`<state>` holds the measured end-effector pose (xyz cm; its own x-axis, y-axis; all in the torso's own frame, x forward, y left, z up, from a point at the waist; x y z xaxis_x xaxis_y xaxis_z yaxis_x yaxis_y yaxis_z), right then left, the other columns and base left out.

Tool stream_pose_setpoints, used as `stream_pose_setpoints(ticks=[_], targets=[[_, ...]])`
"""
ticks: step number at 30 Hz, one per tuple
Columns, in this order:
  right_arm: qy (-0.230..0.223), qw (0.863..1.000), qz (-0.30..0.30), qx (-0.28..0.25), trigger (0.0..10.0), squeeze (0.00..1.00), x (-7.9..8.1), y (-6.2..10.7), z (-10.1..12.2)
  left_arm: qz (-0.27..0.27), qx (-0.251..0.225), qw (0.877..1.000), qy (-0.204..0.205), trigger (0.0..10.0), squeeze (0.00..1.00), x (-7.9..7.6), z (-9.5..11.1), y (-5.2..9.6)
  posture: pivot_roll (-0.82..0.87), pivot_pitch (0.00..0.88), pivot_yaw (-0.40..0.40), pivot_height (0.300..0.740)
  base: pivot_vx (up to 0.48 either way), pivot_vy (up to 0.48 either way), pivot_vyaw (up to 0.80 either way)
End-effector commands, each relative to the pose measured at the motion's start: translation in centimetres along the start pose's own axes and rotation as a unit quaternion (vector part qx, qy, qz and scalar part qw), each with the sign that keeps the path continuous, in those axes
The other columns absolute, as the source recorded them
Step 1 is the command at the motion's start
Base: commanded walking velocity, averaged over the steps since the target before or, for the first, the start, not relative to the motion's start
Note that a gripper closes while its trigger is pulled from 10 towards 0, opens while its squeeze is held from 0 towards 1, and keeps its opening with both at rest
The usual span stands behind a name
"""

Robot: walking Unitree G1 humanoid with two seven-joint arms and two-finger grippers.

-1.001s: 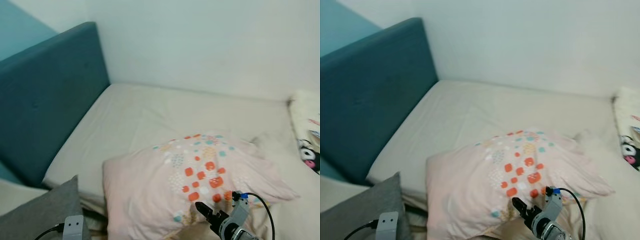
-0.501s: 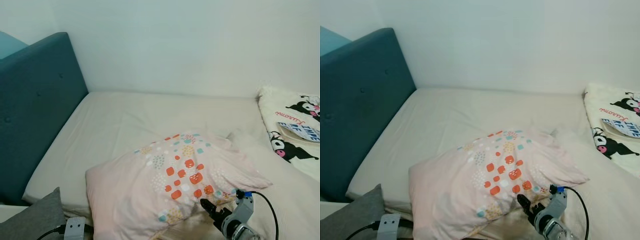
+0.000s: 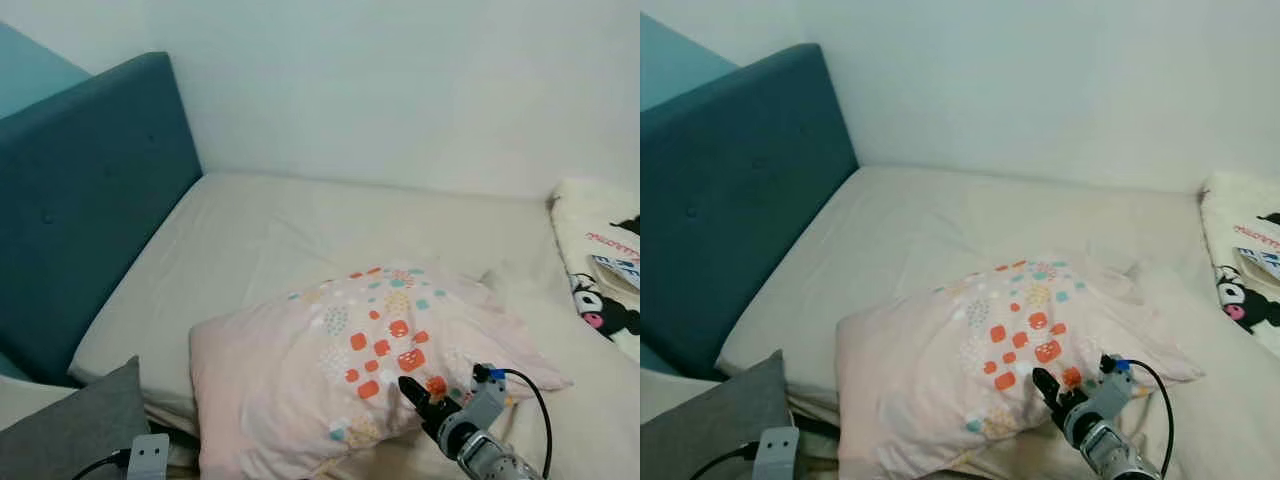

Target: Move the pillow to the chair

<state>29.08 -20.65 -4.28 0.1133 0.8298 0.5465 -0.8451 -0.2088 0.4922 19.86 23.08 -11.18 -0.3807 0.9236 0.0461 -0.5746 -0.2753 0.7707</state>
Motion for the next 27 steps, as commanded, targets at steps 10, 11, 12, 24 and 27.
stream_pose_setpoints(ticks=[10,11,12,24,27], targets=[[-0.027,1.000,-0.007,-0.001,10.0,0.00,-0.3,0.2,-0.6,0.013,0.006,1.000,-0.017,10.0,0.00,1.1,-0.4,0.1,-0.16,0.066,0.058,0.625,0.000,0.000,0.00],[-0.027,1.000,-0.007,-0.001,10.0,0.00,-0.3,0.2,-0.6,0.013,0.006,1.000,-0.017,10.0,0.00,1.1,-0.4,0.1,-0.16,0.066,0.058,0.625,0.000,0.000,0.00],[-0.036,0.999,-0.002,-0.011,10.0,0.00,-0.2,0.1,-0.3,0.013,0.006,1.000,-0.018,10.0,0.00,1.1,-0.5,0.1,-0.16,0.066,0.058,0.620,0.000,0.000,0.00],[-0.064,0.986,0.120,-0.099,10.0,0.00,3.4,-0.6,4.4,0.008,-0.003,0.999,-0.039,10.0,0.00,0.8,0.0,0.0,-0.14,0.066,0.069,0.585,0.000,0.000,0.00],[-0.060,0.980,0.146,-0.118,10.0,0.00,4.3,-0.7,5.5,0.009,-0.004,0.999,-0.040,10.0,0.00,0.9,0.1,0.0,-0.14,0.067,0.075,0.585,0.000,0.000,0.00]])
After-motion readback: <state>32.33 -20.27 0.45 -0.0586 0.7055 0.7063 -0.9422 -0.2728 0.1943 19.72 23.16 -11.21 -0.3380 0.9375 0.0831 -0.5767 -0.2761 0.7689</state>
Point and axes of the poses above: a point about 5 cm out from each wrist's last joint towards the gripper, its own y axis pointing back from the gripper into the wrist, its own z axis along the axis of the wrist's last joint, x = y × z, the point moved 4 cm from there along -y, pointing out of the wrist towards the gripper, and after that the axes turned 13 degrees about y, right-handed, at the moved point
